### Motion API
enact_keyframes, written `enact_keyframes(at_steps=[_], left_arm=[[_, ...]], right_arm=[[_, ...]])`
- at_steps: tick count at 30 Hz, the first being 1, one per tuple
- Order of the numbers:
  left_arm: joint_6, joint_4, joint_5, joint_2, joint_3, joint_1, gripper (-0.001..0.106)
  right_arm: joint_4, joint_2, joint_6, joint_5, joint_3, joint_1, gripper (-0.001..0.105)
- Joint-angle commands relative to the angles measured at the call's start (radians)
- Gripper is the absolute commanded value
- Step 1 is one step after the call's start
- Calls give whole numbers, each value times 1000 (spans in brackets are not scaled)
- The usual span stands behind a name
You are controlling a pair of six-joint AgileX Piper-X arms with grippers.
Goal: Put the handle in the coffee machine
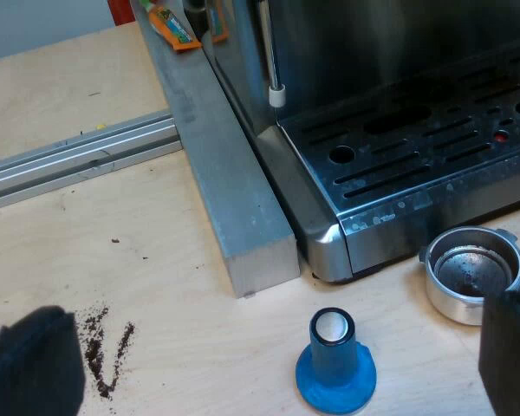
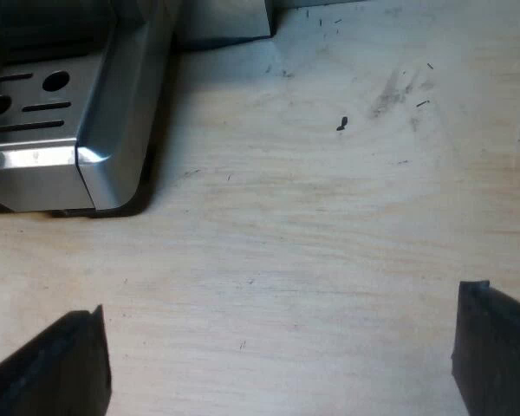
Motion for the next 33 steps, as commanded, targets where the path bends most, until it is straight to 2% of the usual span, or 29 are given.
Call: enact_keyframes(at_steps=[1, 8, 14, 18, 23, 25, 29, 31, 32, 33], left_arm=[[4, -14, -4, -140, -1, -5, 93], [0, 0, 1, -82, -20, -5, 93], [0, 74, 87, 51, -75, -18, 93], [0, 89, 103, 136, -105, -83, 93], [0, 89, 182, 209, -134, -166, 93], [0, 89, 194, 234, -135, -192, 93], [2, 92, 199, 289, -135, -263, 93], [4, 92, 199, 292, -135, -267, 93], [14, 92, 199, 331, -135, -331, 93], [22, 89, 199, 338, -135, -340, 93]], right_arm=[[1, -46, 2, 1, -5, 1, 81], [28, -31, 5, 4, -22, 1, 80], [151, 78, 14, 4, -128, 1, 80], [185, 163, 20, -3, -198, 3, 80], [228, 308, 20, -30, -293, 55, 80], [245, 358, 14, -30, -320, 81, 80], [280, 478, 3, -30, -378, 149, 80], [284, 532, 3, -30, -403, 195, 80], [286, 565, 3, -30, -418, 226, 80], [285, 581, 3, -30, -425, 241, 80]])
